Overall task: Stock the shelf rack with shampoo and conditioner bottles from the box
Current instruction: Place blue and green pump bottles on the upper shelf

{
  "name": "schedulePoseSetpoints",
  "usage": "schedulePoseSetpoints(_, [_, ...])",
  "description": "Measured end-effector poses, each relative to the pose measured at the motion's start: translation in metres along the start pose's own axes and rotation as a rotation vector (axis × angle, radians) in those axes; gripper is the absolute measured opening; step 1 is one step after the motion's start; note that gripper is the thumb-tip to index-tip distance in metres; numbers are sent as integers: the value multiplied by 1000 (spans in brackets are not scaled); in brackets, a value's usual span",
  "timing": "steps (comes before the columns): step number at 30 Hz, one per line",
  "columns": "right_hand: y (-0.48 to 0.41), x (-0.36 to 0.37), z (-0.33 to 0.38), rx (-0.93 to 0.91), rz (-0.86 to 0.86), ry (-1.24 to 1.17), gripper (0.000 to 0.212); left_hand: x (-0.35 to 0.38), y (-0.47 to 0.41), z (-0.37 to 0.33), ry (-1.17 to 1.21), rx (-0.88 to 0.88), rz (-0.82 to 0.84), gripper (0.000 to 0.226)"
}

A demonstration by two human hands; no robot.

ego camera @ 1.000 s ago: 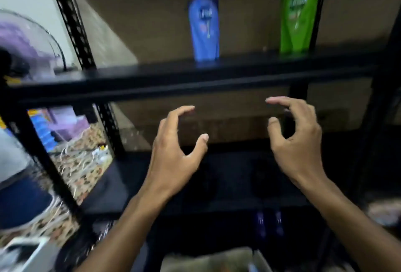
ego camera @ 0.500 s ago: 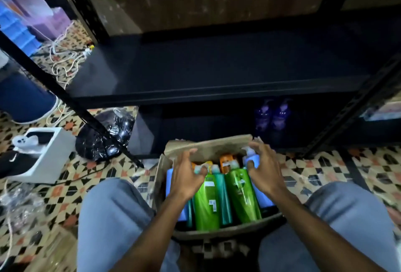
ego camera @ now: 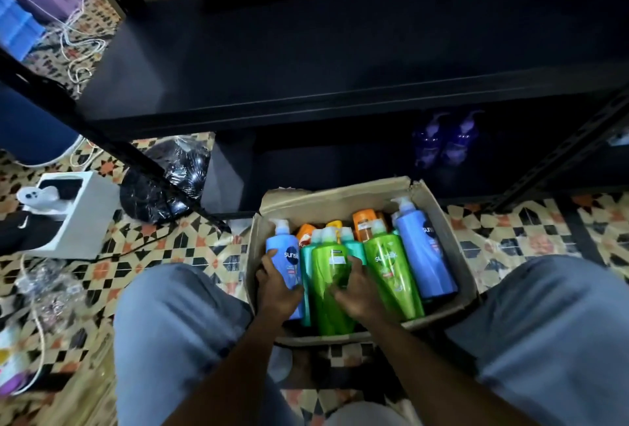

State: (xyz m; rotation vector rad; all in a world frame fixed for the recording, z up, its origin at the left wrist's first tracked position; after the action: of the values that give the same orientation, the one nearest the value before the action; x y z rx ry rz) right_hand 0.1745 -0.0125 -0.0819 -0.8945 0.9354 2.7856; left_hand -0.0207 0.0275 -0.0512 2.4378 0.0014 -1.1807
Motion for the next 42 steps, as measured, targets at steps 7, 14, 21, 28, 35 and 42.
schedulePoseSetpoints(7, [-2, 13, 0, 38, -2, 143, 134, 5, -12, 25, 182, -49, -43, 86])
schedulePoseSetpoints(14, [1, 33, 22, 136, -64, 338, 137, 3, -33, 32, 212, -199, 38, 85])
schedulePoseSetpoints(21, [-8, 24, -4, 209, -7, -79, 111, 8, -31, 24, 152, -168, 16, 97])
schedulePoseSetpoints(28, [20, 33, -4, 476, 210, -1151, 51, 8, -32, 27, 104, -203, 62, 95])
schedulePoseSetpoints(35, [29, -24, 36, 354, 252, -1067, 32, 21, -51, 44, 314, -190, 40, 93])
schedulePoseSetpoints(42, [70, -134, 103, 31, 166, -995, 57, -81, 11, -98, 664, 111, -3, 67])
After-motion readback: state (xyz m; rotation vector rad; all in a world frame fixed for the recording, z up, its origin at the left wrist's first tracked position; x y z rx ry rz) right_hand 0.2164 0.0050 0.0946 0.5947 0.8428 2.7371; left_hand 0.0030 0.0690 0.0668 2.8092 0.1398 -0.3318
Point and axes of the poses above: each hand's wrist, its own y-axis away from the middle knuckle, its own x-axis out of the palm, z = x × y, the point moved 8 cm from there along -y, towards the middle knuckle, and after that the axes turned 3 degrees about -z, right-handed, at the moved point
